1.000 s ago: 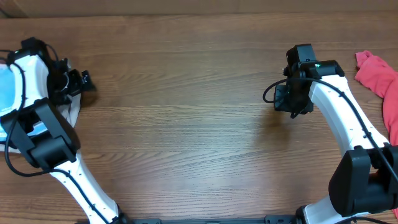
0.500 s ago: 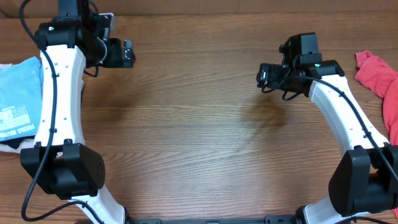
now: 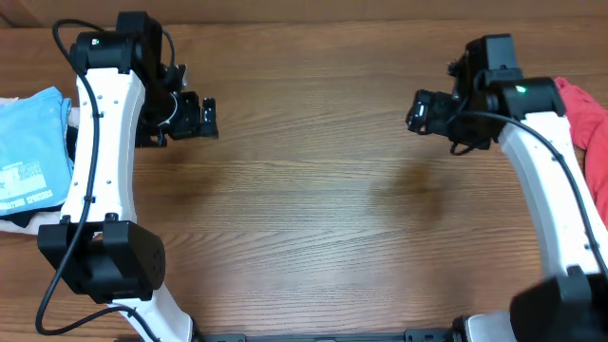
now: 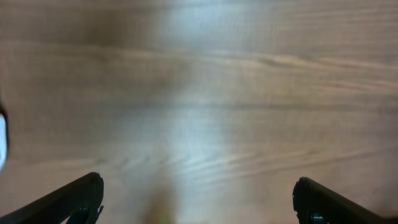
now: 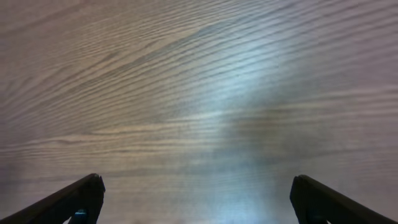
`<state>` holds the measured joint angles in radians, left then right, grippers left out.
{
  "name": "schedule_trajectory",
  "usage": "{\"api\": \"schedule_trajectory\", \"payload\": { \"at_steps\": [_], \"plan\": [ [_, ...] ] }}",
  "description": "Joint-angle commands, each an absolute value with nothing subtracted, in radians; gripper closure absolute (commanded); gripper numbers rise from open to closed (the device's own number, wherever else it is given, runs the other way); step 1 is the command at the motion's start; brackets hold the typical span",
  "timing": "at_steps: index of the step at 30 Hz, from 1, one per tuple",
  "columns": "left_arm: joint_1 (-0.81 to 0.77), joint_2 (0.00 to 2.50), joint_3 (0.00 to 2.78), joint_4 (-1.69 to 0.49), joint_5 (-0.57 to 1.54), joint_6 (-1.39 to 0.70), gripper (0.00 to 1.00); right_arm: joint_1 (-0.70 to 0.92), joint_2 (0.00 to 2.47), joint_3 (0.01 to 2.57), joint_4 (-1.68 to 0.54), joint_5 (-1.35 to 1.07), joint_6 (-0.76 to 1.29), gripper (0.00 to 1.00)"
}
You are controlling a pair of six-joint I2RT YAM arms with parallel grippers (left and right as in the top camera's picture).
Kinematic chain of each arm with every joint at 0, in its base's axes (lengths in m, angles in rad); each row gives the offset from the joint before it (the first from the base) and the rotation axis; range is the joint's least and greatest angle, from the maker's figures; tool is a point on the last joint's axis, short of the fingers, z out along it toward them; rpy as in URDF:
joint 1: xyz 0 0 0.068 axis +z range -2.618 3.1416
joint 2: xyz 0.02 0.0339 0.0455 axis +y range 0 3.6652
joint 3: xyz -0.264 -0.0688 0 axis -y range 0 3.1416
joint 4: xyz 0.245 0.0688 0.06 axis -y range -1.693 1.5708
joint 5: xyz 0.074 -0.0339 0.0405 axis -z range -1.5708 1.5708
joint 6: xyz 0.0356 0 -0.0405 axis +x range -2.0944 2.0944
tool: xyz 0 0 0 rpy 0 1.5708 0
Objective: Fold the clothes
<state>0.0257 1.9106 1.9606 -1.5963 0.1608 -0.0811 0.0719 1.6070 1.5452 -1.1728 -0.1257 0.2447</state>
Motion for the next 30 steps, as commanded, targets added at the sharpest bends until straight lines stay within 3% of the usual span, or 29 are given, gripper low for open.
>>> {"api": "schedule_trajectory", "payload": {
  "at_steps": [1, 6, 10, 13, 19, 24, 30],
  "plan": [
    [0.010, 1.887, 1.966, -1.625, 0.149, -0.113, 0.00, 0.068, 1.515, 1.577, -1.233, -0.094, 0.287, 0.00],
    [-0.025, 1.814, 1.965, -1.657, 0.150, -0.128, 0.00, 0.068, 1.474, 1.558, -1.350, -0.070, 0.289, 0.00],
    [-0.093, 1.686, 1.950, -1.637, 0.128, -0.129, 0.00, 0.076, 1.377, 1.473, -1.324, -0.058, 0.285, 0.00],
    [-0.198, 1.454, 1.829, -1.533, 0.009, -0.180, 0.00, 0.087, 1.169, 1.281, -1.209, -0.042, 0.281, 0.00],
    [-0.300, 1.052, 1.473, -1.232, -0.010, -0.130, 0.00, 0.091, 0.826, 1.053, -1.098, -0.036, 0.205, 0.00],
    [-0.307, 0.754, 1.213, -1.015, -0.035, -0.113, 0.00, 0.091, 0.635, 1.031, -1.103, 0.003, 0.206, 0.00],
    [-0.307, 0.590, 1.076, -1.029, -0.114, -0.112, 0.00, 0.091, 0.579, 1.031, -1.112, 0.002, 0.206, 0.00]
  ]
}}
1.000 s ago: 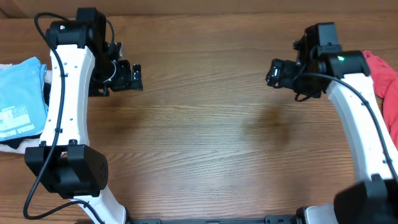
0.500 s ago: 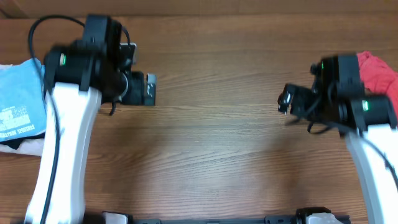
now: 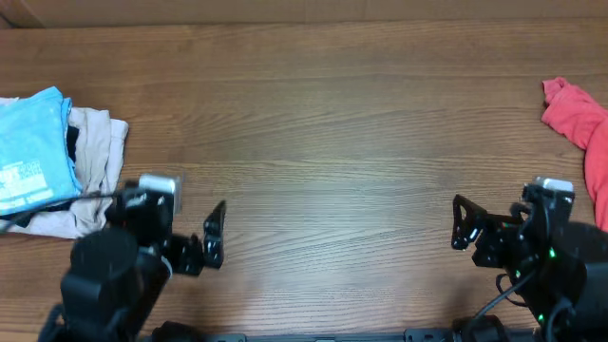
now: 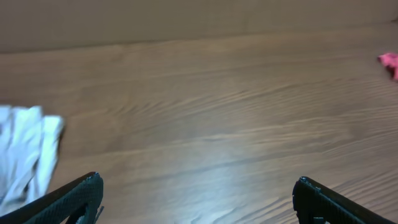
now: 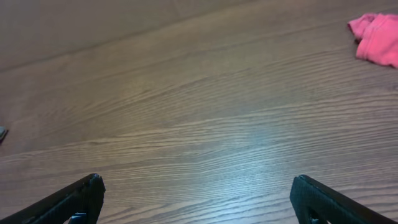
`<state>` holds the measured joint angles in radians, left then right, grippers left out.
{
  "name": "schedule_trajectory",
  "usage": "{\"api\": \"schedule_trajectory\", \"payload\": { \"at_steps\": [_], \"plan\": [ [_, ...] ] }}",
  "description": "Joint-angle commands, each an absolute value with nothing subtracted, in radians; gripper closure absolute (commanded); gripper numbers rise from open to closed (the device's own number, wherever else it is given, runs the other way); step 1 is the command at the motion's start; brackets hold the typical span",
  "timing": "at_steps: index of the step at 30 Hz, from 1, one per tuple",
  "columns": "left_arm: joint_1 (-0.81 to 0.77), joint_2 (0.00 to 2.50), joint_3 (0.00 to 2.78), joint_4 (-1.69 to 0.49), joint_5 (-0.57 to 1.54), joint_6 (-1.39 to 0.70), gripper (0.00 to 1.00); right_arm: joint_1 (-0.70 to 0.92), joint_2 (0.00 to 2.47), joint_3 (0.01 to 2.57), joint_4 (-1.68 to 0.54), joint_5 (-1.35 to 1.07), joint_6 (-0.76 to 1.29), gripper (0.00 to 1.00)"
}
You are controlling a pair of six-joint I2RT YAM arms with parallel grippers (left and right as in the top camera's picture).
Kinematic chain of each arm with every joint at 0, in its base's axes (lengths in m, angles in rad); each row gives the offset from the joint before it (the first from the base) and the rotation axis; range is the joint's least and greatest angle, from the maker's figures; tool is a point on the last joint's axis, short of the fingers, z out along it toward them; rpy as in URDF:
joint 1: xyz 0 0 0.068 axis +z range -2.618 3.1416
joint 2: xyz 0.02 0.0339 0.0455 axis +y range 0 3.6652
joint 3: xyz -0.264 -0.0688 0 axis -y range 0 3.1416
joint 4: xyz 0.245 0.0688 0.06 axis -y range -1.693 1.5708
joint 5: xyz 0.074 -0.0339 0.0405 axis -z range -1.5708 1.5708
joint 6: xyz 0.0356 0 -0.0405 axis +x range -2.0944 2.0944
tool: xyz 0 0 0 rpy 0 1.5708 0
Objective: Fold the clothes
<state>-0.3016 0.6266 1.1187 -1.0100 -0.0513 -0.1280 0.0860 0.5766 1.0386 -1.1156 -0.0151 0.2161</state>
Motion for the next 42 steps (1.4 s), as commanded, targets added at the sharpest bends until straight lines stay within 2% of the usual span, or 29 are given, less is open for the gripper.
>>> {"api": "schedule_trajectory", "payload": {
  "at_steps": [1, 10, 20, 24, 29, 33, 37, 39, 42],
  "plan": [
    [-0.307, 0.586, 1.073, -1.055, -0.113, -0.112, 0.00, 0.091, 0.579, 1.031, -1.112, 0.002, 0.206, 0.00],
    [-0.307, 0.588, 1.073, -1.243, -0.112, -0.112, 0.00, 0.091, 0.579, 1.031, -1.112, 0.002, 0.206, 0.00],
    [-0.307, 0.588, 1.073, -1.272, -0.112, -0.112, 0.00, 0.089, 0.554, 1.023, -1.105, 0.021, 0.178, 0.00],
    [-0.307, 0.588, 1.073, -1.272, -0.112, -0.112, 0.00, 0.090, 0.408, 0.832, -0.862, -0.028, 0.048, 0.00],
    [-0.307, 0.588, 1.073, -1.272, -0.112, -0.112, 0.00, 0.091, 0.253, 0.548, -0.555, -0.088, 0.044, 0.00],
    [-0.307, 0.588, 1.073, -1.272, -0.112, -0.112, 0.00, 0.091, 0.137, 0.260, -0.188, -0.155, 0.044, 0.00],
    [-0.307, 0.588, 1.073, -1.272, -0.112, -0.112, 0.00, 0.105, 0.069, 0.067, 0.078, -0.178, 0.044, 0.00],
    [-0.307, 0.588, 1.073, -1.272, -0.112, -0.112, 0.00, 0.115, 0.031, 0.005, 0.117, -0.172, 0.020, 0.00],
    [-0.307, 0.588, 1.073, -1.272, -0.112, -0.112, 0.00, 0.120, 0.002, 0.008, 0.006, -0.148, -0.017, 0.00]
  ]
}}
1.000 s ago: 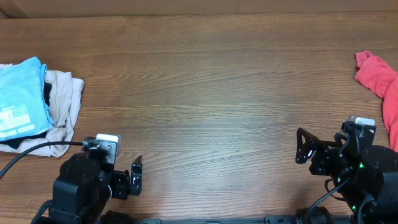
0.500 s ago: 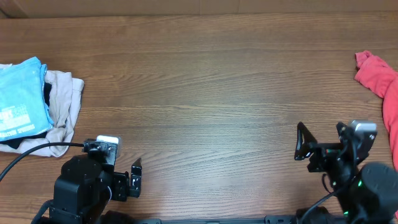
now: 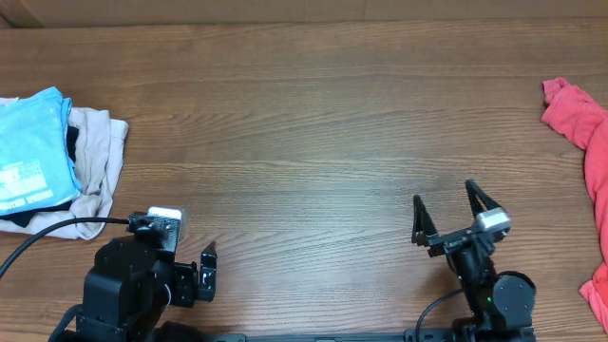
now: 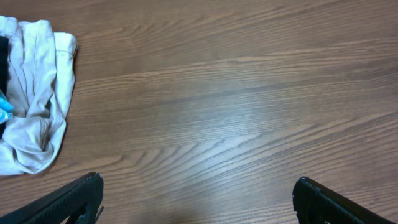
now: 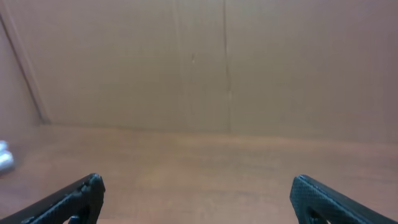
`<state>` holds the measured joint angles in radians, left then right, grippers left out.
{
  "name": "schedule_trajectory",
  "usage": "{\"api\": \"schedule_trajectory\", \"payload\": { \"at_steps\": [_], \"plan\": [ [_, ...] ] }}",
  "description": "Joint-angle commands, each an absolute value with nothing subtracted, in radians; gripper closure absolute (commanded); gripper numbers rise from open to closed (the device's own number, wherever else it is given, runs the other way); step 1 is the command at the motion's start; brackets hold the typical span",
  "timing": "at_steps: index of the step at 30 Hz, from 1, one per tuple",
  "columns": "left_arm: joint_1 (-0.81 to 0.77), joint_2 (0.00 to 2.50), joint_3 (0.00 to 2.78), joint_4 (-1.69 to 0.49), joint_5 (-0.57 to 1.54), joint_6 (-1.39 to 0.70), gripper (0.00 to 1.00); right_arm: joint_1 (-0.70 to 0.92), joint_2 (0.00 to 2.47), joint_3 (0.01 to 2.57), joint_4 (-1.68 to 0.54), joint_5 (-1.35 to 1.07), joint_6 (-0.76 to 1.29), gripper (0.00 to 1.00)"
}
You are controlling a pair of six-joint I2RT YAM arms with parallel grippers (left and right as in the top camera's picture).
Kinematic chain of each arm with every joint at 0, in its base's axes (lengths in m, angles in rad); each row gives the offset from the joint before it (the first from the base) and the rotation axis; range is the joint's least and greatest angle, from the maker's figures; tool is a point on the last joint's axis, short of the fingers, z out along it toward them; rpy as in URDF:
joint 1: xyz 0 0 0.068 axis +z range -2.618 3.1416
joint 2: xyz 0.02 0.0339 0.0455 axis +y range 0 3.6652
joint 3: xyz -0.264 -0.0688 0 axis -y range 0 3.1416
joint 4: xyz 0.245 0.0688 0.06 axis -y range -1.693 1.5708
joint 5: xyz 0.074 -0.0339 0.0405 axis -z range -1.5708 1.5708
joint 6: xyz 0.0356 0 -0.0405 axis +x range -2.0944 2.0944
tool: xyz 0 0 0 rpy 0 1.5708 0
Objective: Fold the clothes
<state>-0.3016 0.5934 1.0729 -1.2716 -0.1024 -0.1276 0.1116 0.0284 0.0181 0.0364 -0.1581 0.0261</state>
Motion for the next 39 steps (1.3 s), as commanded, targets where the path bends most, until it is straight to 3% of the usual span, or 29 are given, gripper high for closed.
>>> {"api": "schedule_trajectory", "payload": {
  "at_steps": [1, 31, 34, 39],
  "plan": [
    [-0.307, 0.588, 1.073, -1.272, -0.112, -0.112, 0.00, 0.118, 0.002, 0.008, -0.041, -0.139, -0.016, 0.00],
    [-0.302, 0.588, 1.073, -1.272, -0.112, -0.112, 0.00, 0.118, 0.003, 0.008, -0.074, -0.106, -0.005, 0.00],
    [-0.222, 0.587, 1.072, -1.273, -0.110, -0.113, 0.00, 0.118, 0.003, 0.008, -0.074, -0.106, -0.005, 0.00],
    [0.047, 0.584, 1.053, -1.263, -0.054, -0.112, 0.00, 0.118, 0.003, 0.008, -0.074, -0.106, -0.005, 0.00]
  ]
}}
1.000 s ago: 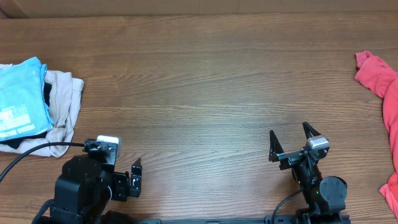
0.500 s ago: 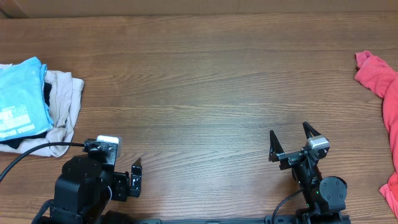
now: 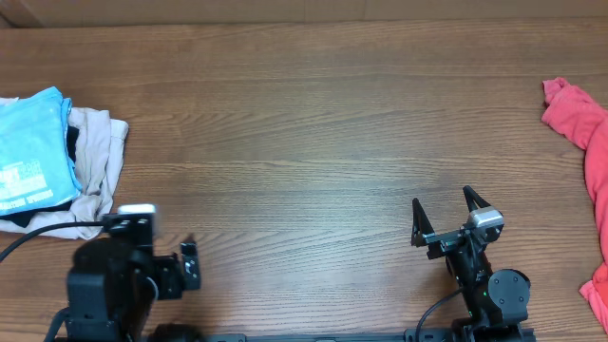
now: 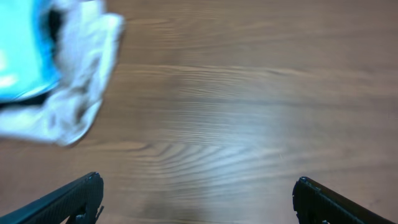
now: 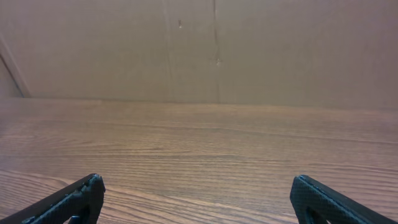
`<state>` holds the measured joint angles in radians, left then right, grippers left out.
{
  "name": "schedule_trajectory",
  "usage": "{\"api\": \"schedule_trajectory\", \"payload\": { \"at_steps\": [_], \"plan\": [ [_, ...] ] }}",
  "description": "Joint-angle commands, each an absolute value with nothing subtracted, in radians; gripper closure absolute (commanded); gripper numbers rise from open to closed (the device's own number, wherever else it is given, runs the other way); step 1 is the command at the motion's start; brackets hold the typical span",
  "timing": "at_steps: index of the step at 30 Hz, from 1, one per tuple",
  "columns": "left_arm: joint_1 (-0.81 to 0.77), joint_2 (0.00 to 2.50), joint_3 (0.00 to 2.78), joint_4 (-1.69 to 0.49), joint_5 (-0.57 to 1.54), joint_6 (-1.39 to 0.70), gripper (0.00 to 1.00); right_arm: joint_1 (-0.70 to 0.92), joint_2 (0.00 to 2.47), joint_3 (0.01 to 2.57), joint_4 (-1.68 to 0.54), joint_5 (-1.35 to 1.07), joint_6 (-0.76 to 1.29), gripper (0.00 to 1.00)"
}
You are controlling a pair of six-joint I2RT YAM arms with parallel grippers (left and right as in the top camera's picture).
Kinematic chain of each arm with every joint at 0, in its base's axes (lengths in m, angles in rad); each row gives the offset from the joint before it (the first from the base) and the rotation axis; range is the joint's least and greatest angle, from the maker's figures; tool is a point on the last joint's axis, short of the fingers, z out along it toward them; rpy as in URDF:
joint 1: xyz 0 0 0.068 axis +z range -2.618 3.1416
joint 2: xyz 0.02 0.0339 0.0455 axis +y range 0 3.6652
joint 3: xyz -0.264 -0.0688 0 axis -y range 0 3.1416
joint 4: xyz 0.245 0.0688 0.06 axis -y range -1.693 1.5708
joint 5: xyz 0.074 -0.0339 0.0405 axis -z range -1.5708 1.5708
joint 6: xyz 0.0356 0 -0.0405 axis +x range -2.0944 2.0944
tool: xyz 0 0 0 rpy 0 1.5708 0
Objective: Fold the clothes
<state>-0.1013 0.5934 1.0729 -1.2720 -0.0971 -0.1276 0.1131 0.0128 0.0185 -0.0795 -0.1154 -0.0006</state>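
Observation:
A pile with a light blue shirt point(image 3: 33, 147) on a pale beige garment point(image 3: 97, 157) lies at the table's left edge. It shows blurred in the left wrist view, blue shirt point(image 4: 22, 56) and beige garment point(image 4: 81, 87) at upper left. A red garment point(image 3: 581, 128) lies crumpled at the right edge. My left gripper point(image 3: 188, 270) sits low at the near left, open and empty point(image 4: 198, 186). My right gripper point(image 3: 445, 215) sits at the near right, open and empty point(image 5: 198, 183), pointing across the table.
Brown wooden table point(image 3: 313, 123) spans the overhead view. A plain tan wall point(image 5: 217, 50) rises behind its far edge in the right wrist view. Both arm bases crowd the near edge.
My left arm has shifted a little to the left, and the clothes pile now shows closer at its camera's upper left. The right gripper has barely moved; its camera shows more table.
First both arms reached over the far half of the table, open grippers above bare wood. Then both were drawn back toward the near edge. After that they sat folded low at the near edge, still open, and they remain there now. The clothes have not moved.

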Motion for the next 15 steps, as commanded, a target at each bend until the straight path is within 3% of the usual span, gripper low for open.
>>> {"api": "schedule_trajectory", "payload": {
  "at_steps": [1, 5, 15],
  "plan": [
    [0.080, 0.582, 1.040, -1.251, -0.051, -0.112, 0.00, 0.118, 0.003, 0.008, -0.074, -0.106, -0.005, 0.00],
    [0.106, 0.527, 0.934, -1.144, -0.053, -0.109, 0.00, 0.118, 0.003, 0.008, -0.074, -0.106, -0.005, 0.00],
    [0.089, 0.167, 0.395, -0.578, -0.024, -0.109, 0.00, 0.118, 0.003, 0.008, -0.074, -0.106, -0.005, 0.00]
  ]
}}
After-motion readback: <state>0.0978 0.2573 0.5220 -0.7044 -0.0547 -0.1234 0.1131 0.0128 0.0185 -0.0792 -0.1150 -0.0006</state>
